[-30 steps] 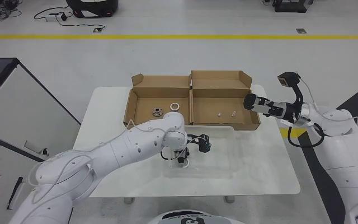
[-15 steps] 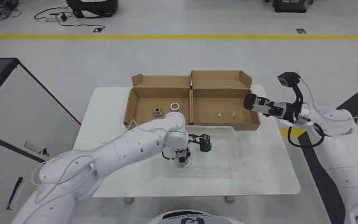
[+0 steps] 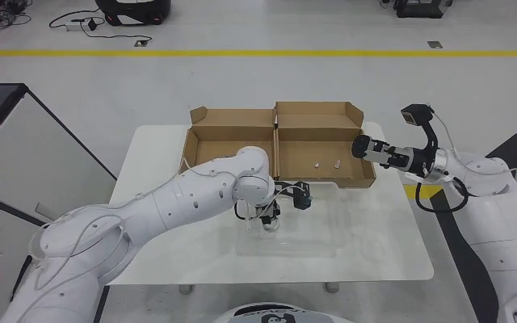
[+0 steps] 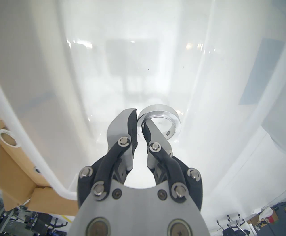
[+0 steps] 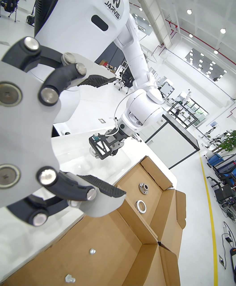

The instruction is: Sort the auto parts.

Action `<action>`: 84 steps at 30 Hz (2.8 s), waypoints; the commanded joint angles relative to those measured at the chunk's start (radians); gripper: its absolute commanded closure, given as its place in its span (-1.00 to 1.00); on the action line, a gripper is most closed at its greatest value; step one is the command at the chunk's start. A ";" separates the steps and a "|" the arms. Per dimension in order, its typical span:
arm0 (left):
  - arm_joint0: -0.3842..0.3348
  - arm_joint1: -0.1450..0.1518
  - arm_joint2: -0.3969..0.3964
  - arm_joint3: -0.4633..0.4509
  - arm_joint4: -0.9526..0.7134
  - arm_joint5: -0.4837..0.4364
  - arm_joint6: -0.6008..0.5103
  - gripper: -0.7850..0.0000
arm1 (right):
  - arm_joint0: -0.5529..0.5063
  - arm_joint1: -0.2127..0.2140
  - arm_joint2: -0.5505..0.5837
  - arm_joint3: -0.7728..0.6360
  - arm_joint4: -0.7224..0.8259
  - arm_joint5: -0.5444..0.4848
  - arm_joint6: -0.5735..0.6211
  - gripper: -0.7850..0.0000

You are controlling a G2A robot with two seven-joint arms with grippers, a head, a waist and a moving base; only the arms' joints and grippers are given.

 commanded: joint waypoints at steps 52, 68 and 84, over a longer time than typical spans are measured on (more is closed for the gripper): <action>0.790 0.421 -1.001 -0.475 0.391 -0.489 1.679 1.00 | 0.000 0.000 0.000 0.000 0.000 0.000 0.000 -1.00; 0.838 0.461 -1.045 -0.538 0.430 -0.489 2.105 1.00 | 0.000 0.000 0.000 0.000 0.000 0.000 0.000 -1.00; 0.846 0.461 -1.050 -0.540 0.415 -0.489 2.105 1.00 | 0.000 0.000 0.000 0.000 0.000 0.000 0.000 -1.00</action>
